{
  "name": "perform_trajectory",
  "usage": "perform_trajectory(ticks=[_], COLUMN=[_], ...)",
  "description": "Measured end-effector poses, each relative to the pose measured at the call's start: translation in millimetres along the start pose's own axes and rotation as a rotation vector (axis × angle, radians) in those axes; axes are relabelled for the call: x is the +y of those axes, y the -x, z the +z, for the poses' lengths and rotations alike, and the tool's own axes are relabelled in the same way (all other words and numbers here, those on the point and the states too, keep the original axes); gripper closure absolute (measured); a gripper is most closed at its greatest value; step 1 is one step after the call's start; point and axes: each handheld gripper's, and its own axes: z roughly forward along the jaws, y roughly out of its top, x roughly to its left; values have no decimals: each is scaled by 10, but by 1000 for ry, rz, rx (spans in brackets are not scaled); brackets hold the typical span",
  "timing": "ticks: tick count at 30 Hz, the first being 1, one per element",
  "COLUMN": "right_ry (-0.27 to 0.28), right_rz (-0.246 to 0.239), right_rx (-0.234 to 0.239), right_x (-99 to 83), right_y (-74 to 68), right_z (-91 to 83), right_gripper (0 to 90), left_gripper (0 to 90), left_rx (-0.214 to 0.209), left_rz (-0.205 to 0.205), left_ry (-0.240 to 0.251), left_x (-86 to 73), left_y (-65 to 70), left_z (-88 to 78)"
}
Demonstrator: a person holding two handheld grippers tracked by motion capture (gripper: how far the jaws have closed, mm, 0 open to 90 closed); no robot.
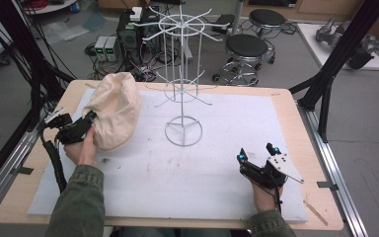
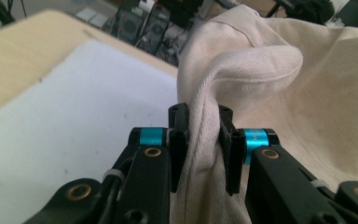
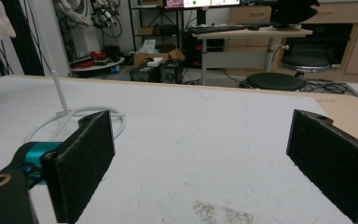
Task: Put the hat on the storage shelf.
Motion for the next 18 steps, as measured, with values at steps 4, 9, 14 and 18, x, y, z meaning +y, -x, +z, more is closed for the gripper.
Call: perform_trajectory(ticks=[4, 9, 14, 18], right_ry=[0, 0, 0, 0], right_rz=[-1, -2, -3, -4], right_rx=[0, 1, 1, -1], right_x=[-1, 0, 0, -1], right_y=[-3, -4, -5, -5], right_z=[-2, -4, -3, 0], right_gripper=[66, 66, 66, 66], left_gripper=[777, 775, 775, 775], left_rx=[-19, -53, -83, -92], left_rz=[18, 65, 108, 183], left_ry=[56, 125, 191, 234], left_x=[119, 233, 358, 457], left_y=[52, 114, 188, 297], left_z=[-78, -186, -286, -370])
